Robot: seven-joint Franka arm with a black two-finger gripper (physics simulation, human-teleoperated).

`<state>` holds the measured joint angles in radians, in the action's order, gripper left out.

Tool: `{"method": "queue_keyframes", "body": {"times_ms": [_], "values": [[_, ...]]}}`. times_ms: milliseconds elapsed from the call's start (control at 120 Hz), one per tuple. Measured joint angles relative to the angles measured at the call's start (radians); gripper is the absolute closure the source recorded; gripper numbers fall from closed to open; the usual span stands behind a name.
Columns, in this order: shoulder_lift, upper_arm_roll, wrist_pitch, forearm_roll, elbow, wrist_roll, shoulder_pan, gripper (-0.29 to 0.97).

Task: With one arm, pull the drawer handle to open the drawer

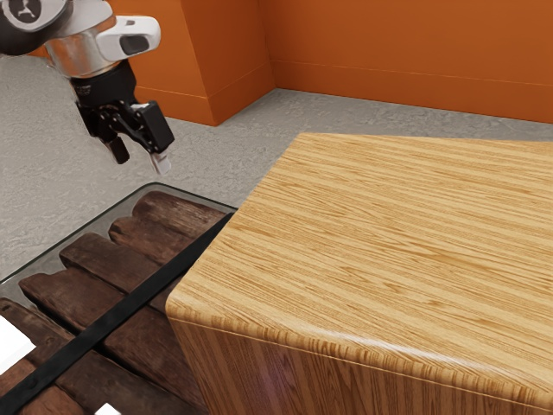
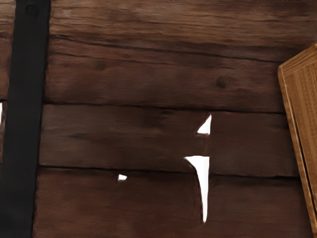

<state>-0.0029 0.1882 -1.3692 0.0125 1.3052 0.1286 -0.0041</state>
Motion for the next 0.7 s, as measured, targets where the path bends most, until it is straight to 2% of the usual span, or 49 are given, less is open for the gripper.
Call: {"method": "queue_keyframes", "body": {"times_ms": [317, 333, 350, 383, 417, 433, 458, 483, 517, 558, 600, 642, 700], "values": [[-0.021, 0.004, 0.016, 0.003, -0.001, -0.079, -0.114, 0.0], [-0.03, 0.024, 0.019, 0.002, 0.0, -0.082, -0.141, 0.0], [-0.039, 0.087, 0.021, 0.001, 0.0, -0.086, -0.21, 0.0], [-0.079, 0.309, 0.021, 0.002, 0.005, -0.094, -0.458, 0.0], [-0.172, 0.521, 0.018, 0.003, 0.017, -0.104, -0.71, 0.0], [-0.256, 0.614, 0.015, 0.003, 0.031, -0.111, -0.827, 0.01], [-0.381, 0.711, 0.004, 0.004, 0.06, -0.123, -0.941, 0.01], [-0.506, 0.772, -0.016, 0.004, 0.114, -0.134, -1.008, 0.0], [-0.678, 0.797, -0.06, 0.005, 0.248, -0.147, -1.011, 0.0], [-0.86, 0.765, -0.141, 0.003, 0.455, -0.163, -0.923, 0.01], [-1.023, 0.755, -0.23, -0.024, 0.597, -0.178, -0.917, 0.01], [-1.113, 0.762, -0.306, -0.054, 0.683, -0.191, -0.926, 0.01], [-1.162, 0.766, -0.383, -0.075, 0.729, -0.21, -0.936, 0.0]]}}
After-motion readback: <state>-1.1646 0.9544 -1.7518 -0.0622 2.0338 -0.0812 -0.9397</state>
